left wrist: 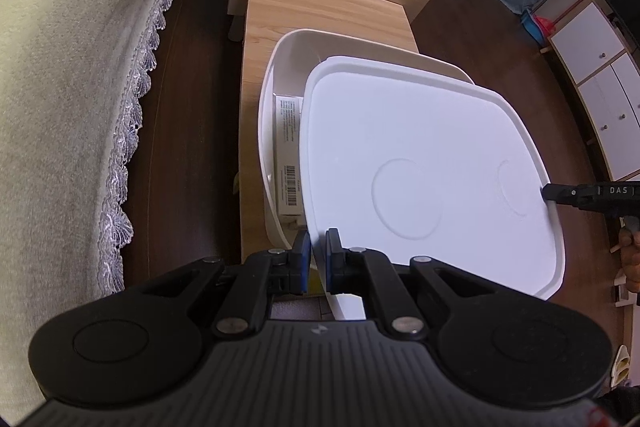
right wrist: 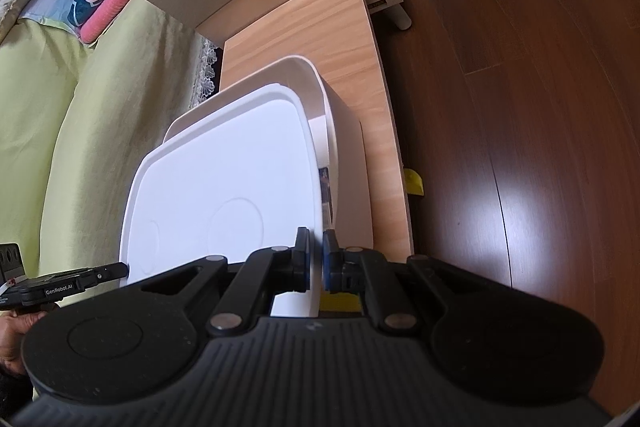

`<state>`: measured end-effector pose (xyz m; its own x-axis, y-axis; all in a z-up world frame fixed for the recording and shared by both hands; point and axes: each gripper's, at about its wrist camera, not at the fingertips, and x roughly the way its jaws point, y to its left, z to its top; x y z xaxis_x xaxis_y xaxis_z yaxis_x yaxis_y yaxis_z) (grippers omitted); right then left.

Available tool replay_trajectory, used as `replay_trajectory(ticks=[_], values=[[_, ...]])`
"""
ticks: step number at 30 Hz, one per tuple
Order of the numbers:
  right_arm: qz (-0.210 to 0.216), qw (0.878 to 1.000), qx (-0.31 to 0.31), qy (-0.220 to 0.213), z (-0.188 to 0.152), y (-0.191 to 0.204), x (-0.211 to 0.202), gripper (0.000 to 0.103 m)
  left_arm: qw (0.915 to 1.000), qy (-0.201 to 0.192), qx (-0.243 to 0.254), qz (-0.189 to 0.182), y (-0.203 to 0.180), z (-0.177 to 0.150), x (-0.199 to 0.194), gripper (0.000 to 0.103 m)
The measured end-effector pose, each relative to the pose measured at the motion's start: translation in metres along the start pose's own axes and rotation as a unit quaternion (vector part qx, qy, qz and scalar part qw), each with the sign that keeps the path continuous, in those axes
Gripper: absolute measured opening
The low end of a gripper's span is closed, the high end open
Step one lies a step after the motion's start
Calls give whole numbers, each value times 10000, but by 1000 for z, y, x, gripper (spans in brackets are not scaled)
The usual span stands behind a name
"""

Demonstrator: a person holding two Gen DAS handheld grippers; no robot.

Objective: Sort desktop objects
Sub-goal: 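Lower the white lid over the basin of medicine boxes, then press the white lid down onto the basin rim with the right gripper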

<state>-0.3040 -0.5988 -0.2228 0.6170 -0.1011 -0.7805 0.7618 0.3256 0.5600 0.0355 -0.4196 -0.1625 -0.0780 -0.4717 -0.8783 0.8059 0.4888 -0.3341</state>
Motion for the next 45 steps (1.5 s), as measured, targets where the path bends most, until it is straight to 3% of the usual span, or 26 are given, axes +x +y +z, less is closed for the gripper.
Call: replay_trajectory(ticks=[15, 45], values=[[-133, 9999, 5, -75, 18, 6, 19, 7, 10000, 53, 8, 14, 13, 25, 20, 4], [-325, 9992, -57, -205, 32, 12, 42, 7, 10000, -34, -38, 38, 30, 43, 45, 5]])
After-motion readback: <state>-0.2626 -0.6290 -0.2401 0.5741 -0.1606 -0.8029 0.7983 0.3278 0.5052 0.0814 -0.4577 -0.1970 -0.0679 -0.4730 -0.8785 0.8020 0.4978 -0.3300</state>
